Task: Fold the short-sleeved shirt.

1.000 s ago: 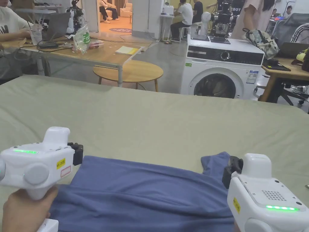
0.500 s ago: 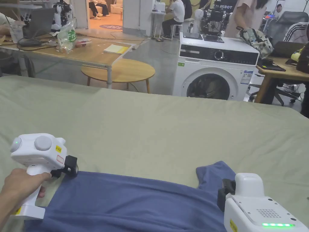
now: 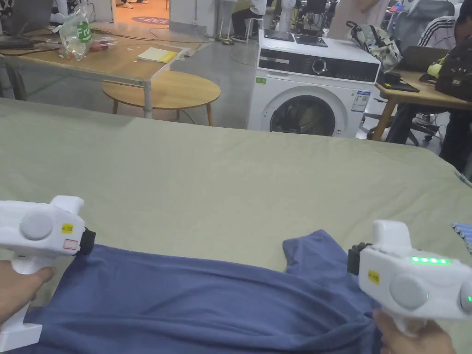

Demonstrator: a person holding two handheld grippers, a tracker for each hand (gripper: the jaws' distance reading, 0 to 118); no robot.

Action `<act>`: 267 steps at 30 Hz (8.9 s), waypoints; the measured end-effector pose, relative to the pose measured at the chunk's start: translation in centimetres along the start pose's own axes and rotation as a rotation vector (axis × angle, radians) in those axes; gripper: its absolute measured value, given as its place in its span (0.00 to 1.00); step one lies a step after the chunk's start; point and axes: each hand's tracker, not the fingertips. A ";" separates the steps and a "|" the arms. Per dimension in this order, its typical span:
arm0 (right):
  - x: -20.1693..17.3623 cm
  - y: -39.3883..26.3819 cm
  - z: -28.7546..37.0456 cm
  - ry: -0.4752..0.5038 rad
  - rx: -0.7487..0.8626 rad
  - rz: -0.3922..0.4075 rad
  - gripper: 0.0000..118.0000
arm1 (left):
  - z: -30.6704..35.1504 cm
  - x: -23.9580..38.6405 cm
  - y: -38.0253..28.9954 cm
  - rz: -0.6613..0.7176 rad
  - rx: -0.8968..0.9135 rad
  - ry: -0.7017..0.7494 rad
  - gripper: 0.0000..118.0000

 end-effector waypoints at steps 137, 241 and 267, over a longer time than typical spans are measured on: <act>-18.8 -8.0 10.5 0.165 0.407 0.133 0.00 | 4.8 -10.4 -19.5 0.587 -0.019 -0.687 0.02; -12.8 -8.3 12.8 0.161 0.423 0.010 0.00 | 5.3 -2.6 -18.1 0.526 -0.172 -0.584 0.56; -13.4 -8.3 13.7 0.076 0.612 0.044 0.00 | 11.0 -5.1 -18.0 0.578 0.031 -0.756 0.05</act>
